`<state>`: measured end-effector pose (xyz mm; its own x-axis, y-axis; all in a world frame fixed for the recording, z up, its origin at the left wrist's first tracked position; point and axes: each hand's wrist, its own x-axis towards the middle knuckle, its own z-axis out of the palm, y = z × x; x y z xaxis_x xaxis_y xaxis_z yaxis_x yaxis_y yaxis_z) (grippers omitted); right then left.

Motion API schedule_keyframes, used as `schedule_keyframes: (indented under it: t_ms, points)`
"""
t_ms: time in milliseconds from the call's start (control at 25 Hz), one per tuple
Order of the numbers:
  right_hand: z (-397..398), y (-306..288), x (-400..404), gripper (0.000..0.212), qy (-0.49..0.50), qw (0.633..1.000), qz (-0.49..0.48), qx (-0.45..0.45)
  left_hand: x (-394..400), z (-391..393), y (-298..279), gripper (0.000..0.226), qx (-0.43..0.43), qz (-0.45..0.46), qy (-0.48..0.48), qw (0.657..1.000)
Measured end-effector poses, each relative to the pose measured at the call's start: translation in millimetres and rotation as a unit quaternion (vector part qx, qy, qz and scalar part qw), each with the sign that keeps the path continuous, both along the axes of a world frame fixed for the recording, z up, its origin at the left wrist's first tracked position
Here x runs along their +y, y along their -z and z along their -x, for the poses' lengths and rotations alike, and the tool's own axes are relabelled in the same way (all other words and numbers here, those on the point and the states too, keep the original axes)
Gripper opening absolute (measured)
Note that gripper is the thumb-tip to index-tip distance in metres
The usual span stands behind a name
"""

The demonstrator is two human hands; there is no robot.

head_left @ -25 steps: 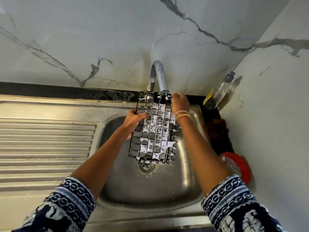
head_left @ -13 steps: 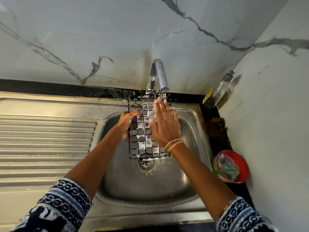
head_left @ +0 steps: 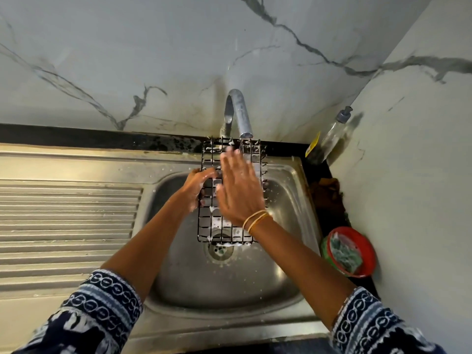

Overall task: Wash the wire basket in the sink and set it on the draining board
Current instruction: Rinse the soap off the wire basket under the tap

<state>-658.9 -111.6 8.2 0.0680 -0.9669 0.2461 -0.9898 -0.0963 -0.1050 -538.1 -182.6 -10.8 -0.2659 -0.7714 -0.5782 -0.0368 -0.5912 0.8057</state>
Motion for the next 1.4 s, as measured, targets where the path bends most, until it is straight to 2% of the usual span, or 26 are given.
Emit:
schedule_keyframes:
  t_ms: [80, 120, 240, 280, 400, 440, 480, 600, 640, 720, 840, 920, 1000, 1080, 1120, 1200, 1280, 1400]
  points:
    - [10, 3, 7, 0.069, -0.073, 0.997, -0.005, 0.034, 1, -1, 3, 0.08, 0.006, 0.002, 0.004, 1.0]
    - [21, 1, -1, 0.069, -0.056, 0.998, 0.005, 0.027, 2, -1, 2, 0.083, 0.008, 0.001, 0.005, 1.0]
    - [32, -11, -23, 0.069, 0.104, 0.994, 0.027, -0.037, 1, 0, 4, 0.086, 0.017, -0.002, 0.012, 1.0]
    - [25, -12, -21, 0.069, 0.104, 0.994, 0.02, -0.042, -1, 0, 6, 0.087, 0.016, -0.002, 0.014, 1.0]
    - [14, 0, 0, 0.069, -0.079, 0.996, -0.007, 0.038, -2, -1, 9, 0.09, 0.011, 0.007, 0.024, 1.0]
    - [26, 1, -1, 0.068, -0.112, 0.992, -0.008, 0.057, 0, -2, 8, 0.09, 0.01, 0.008, 0.027, 1.0]
    - [38, -2, -11, 0.067, -0.099, 0.993, 0.004, 0.059, 2, -3, 4, 0.089, 0.01, 0.005, 0.032, 0.999]
    - [56, -23, -42, 0.067, 0.068, 0.997, 0.035, -0.001, 5, 3, 3, 0.08, 0.025, 0.01, 0.058, 0.998]
    - [52, -22, -41, 0.067, 0.068, 0.997, 0.034, -0.002, 4, 6, 4, 0.081, 0.032, 0.02, 0.052, 0.998]
    - [36, -8, -17, 0.068, -0.008, 0.999, 0.027, 0.025, 0, 12, -1, 0.082, 0.054, 0.048, 0.025, 0.997]
    - [39, 8, 20, 0.071, -0.151, 0.981, 0.0, 0.119, -15, 14, -6, 0.077, 0.062, 0.07, 0.022, 0.995]
    - [58, -4, -3, 0.072, -0.101, 0.987, 0.02, 0.127, -20, 19, -12, 0.069, 0.061, 0.06, 0.042, 0.995]
    - [73, -31, -34, 0.071, 0.039, 0.996, 0.047, 0.066, -20, 29, -16, 0.051, 0.038, 0.049, 0.05, 0.997]
    - [74, -37, -36, 0.073, 0.074, 0.994, 0.052, 0.063, -17, 38, -24, 0.041, 0.041, 0.05, 0.05, 0.997]
    - [70, -27, -28, 0.074, 0.039, 0.993, 0.048, 0.1, -15, 39, -30, 0.046, 0.042, 0.062, 0.051, 0.996]
    - [58, -3, 3, 0.076, -0.089, 0.977, 0.017, 0.193, -20, 39, -28, 0.084, 0.039, 0.095, 0.064, 0.993]
    - [66, 8, 10, 0.074, -0.181, 0.956, 0.017, 0.23, -38, 40, 0, 0.109, 0.047, 0.086, 0.084, 0.992]
    - [82, -3, -8, 0.071, -0.18, 0.952, 0.03, 0.248, -29, 38, -28, 0.107, 0.061, 0.089, 0.078, 0.991]
